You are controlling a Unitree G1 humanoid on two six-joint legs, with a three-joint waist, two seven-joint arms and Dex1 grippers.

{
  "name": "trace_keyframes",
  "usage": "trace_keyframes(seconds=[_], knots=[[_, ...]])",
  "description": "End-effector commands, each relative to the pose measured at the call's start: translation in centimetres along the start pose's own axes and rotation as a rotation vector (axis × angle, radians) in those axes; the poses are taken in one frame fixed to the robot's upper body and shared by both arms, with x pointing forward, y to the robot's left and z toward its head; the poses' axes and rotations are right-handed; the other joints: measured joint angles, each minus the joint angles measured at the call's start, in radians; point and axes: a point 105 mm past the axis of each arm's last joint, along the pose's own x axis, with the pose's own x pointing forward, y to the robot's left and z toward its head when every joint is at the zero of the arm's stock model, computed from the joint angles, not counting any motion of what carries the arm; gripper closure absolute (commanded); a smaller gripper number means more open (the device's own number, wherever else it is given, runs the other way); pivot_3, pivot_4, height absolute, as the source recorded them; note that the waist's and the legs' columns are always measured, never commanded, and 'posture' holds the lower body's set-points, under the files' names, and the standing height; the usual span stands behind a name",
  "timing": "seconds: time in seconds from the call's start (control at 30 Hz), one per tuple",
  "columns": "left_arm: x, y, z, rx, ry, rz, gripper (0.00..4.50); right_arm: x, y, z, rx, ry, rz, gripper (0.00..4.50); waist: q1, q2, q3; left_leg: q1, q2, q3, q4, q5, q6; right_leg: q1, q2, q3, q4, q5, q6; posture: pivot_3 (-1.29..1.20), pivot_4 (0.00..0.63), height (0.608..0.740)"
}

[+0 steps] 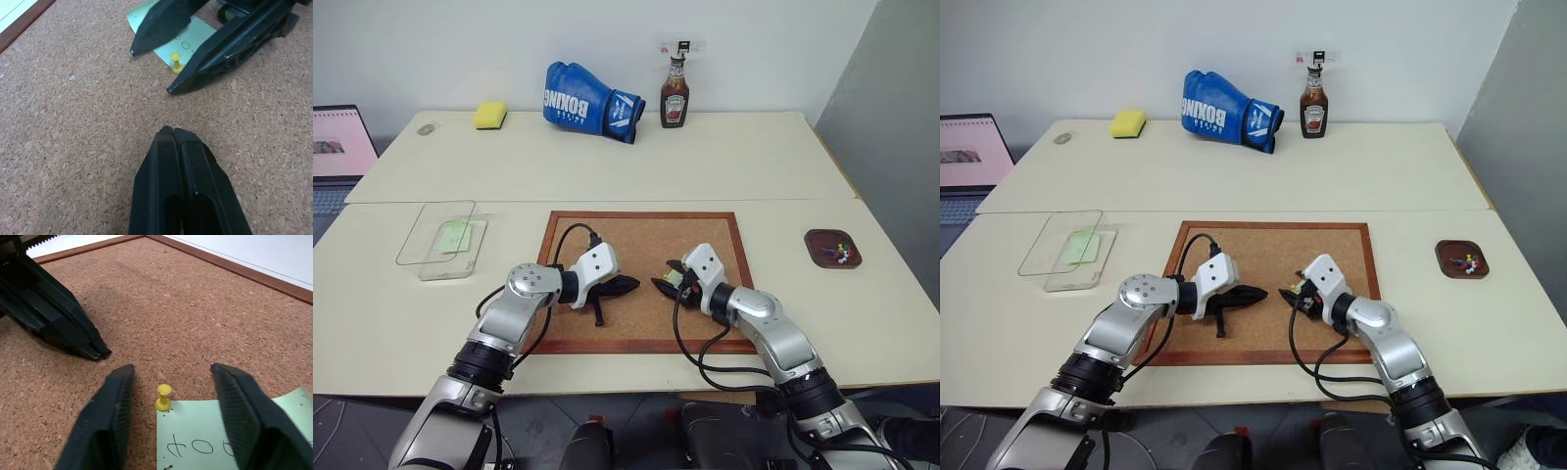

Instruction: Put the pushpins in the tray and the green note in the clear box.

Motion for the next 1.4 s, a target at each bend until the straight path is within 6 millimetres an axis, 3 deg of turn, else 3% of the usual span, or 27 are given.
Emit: trace_keyframes(seconds=[0.03, 0.3, 0.43, 0.67, 0.93, 1.1, 1.23, 1.4], knots=[[0.0, -0.8, -2.9, -0.066, 0.102, -0.014, 4.50, 0.1, 0.3, 1.2, -0.029, -0.045, 0.019, 3.02, 0.000, 0.000, 0.000, 0.000, 0.000, 0.000, 0.000, 0.000, 0.000, 0.000, 0.000, 0.000, 0.000, 0.000, 0.000, 0.00, 0.150, 0.740], [0.1, -0.6, -2.8, -0.062, 0.098, -0.008, 4.50, 0.0, 0.4, 1.3, -0.023, -0.052, 0.026, 4.46, 0.000, 0.000, 0.000, 0.000, 0.000, 0.000, 0.000, 0.000, 0.000, 0.000, 0.000, 0.000, 0.000, 0.000, 0.000, 0.00, 0.150, 0.740], [0.1, -0.8, -2.8, -0.063, 0.100, -0.014, 4.50, -0.1, -0.1, 2.1, -0.020, -0.080, 0.004, 4.46, 0.000, 0.000, 0.000, 0.000, 0.000, 0.000, 0.000, 0.000, 0.000, 0.000, 0.000, 0.000, 0.000, 0.000, 0.000, 0.00, 0.150, 0.740], [0.1, -1.0, -3.2, -0.068, 0.108, -0.019, 4.50, -0.9, -1.2, 5.7, -0.023, -0.177, -0.014, 4.46, 0.000, 0.000, 0.000, 0.000, 0.000, 0.000, 0.000, 0.000, 0.000, 0.000, 0.000, 0.000, 0.000, 0.000, 0.000, 0.00, 0.150, 0.740], [0.4, -1.2, -3.1, -0.078, 0.098, -0.020, 4.50, -1.5, -2.3, 7.8, -0.050, -0.217, -0.040, 4.46, 0.001, 0.000, 0.000, 0.000, 0.000, -0.001, 0.000, 0.000, 0.000, 0.000, 0.000, -0.001, 0.000, 0.000, 0.000, 0.00, 0.150, 0.740], [0.4, 0.3, 0.1, -0.261, -0.082, 0.044, 4.50, -1.8, -3.2, 8.5, -0.054, -0.233, -0.084, 4.46, 0.002, 0.000, 0.000, -0.001, -0.001, -0.001, 0.000, 0.000, 0.000, 0.000, -0.001, 0.000, 0.000, 0.000, 0.000, 0.00, 0.150, 0.740], [-0.4, 1.0, 3.2, -0.427, -0.238, 0.029, 3.92, -2.1, -3.6, 8.9, -0.055, -0.245, -0.100, 4.50, 0.004, -0.001, 0.000, -0.002, -0.001, -0.002, 0.001, 0.000, 0.000, -0.001, 0.000, -0.001, 0.000, 0.000, 0.000, 0.00, 0.150, 0.740], [-1.4, 2.1, 5.1, -0.544, -0.338, 0.046, 2.93, -2.6, -3.7, 9.1, -0.065, -0.250, -0.102, 4.50, 0.004, -0.001, 0.001, -0.012, -0.001, -0.002, 0.000, 0.000, 0.000, -0.010, 0.000, -0.002, 0.001, 0.004, 0.006, 0.00, 0.150, 0.740]])
